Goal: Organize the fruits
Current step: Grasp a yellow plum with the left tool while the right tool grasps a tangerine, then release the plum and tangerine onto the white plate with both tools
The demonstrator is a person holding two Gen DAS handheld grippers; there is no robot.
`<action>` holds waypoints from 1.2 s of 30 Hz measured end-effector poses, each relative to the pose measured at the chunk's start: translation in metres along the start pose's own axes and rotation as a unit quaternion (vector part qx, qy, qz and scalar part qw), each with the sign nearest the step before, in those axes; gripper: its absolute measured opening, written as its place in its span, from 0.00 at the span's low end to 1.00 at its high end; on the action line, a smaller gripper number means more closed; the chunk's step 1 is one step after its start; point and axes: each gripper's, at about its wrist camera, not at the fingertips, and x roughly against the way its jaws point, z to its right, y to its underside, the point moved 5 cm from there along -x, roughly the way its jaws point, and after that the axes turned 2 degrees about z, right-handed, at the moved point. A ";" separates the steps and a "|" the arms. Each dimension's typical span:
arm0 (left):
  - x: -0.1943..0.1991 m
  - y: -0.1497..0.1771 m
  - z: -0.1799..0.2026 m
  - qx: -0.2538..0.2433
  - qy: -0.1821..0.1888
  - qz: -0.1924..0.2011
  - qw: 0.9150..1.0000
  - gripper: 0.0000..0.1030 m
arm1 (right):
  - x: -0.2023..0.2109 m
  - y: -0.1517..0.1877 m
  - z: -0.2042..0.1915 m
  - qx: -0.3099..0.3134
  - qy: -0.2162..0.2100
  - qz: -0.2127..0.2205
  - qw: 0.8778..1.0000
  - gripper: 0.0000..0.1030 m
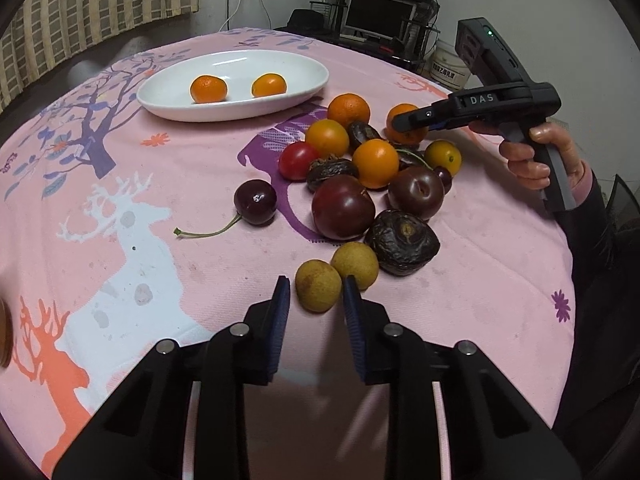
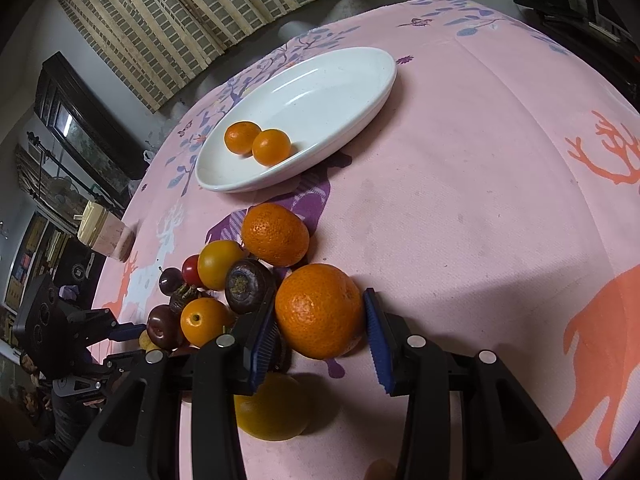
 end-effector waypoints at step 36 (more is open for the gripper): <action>-0.035 -0.176 -0.067 0.145 -0.008 0.089 0.985 0.22 | -0.019 -0.111 -0.031 0.073 0.030 0.100 0.992 0.41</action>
